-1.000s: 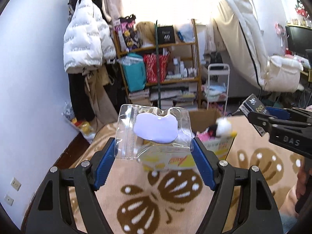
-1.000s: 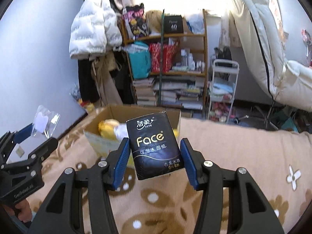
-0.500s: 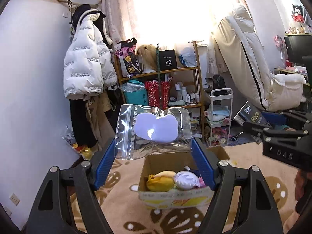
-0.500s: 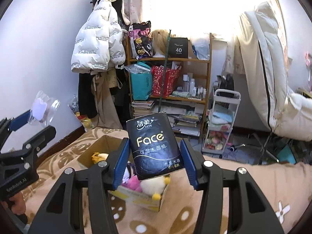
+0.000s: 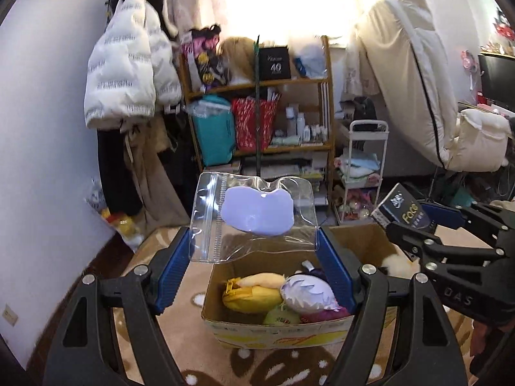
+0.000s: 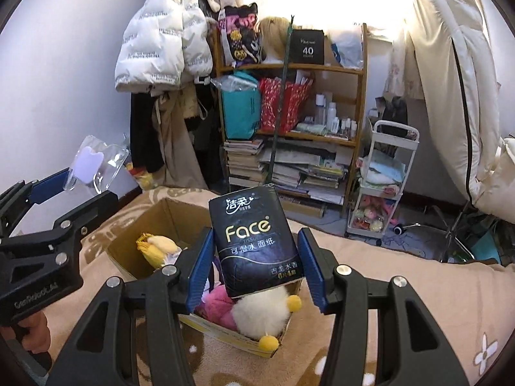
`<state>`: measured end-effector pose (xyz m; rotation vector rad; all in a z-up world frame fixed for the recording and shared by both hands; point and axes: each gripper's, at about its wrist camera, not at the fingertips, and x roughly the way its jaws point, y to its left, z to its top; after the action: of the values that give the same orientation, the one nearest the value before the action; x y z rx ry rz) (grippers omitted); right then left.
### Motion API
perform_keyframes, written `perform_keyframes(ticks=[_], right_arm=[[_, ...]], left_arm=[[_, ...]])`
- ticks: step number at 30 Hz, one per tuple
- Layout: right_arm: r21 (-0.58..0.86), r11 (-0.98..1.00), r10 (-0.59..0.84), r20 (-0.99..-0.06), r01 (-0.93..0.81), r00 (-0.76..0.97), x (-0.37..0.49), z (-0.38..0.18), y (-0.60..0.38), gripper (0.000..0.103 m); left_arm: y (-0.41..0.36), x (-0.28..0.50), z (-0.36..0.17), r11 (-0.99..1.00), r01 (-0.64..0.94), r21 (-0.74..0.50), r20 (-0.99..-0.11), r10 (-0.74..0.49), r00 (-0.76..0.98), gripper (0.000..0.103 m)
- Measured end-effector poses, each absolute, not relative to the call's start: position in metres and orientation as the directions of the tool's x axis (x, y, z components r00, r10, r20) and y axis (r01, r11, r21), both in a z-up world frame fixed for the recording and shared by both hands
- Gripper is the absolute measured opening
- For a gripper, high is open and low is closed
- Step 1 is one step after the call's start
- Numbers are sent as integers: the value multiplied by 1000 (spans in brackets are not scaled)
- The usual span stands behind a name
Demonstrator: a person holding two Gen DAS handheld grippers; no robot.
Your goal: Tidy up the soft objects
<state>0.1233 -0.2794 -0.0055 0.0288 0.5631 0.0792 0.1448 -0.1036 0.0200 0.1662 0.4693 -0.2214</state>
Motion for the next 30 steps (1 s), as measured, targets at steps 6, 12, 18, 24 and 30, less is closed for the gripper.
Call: perform_keyframes(ticks=[6,12,18,24,30], right_arm=[[82,994,108,-569,-75,815,141,-21,-278,56],[126,990,128,-600,-65,790,160,-34,-283,56],[130,990,128,-618,-60,776,158,-39,-285,56],[137,989,126,-622,-51,773,143,-38,-284,68],[157,987,118,-596,-28,795,117,-30,-286,88]], left_arm=[[-97,167,-3,968,237,84,-522,-160,838,77],[-92,177,-21,968,243,63,-566,-166,807,77],[-84,175,-25,974,219,53,-589,-147,795,84],[-80,155,-16,972,197,127,-556,-94,825,93],[-74,131,2,968,201,149,-542,-90,835,98]])
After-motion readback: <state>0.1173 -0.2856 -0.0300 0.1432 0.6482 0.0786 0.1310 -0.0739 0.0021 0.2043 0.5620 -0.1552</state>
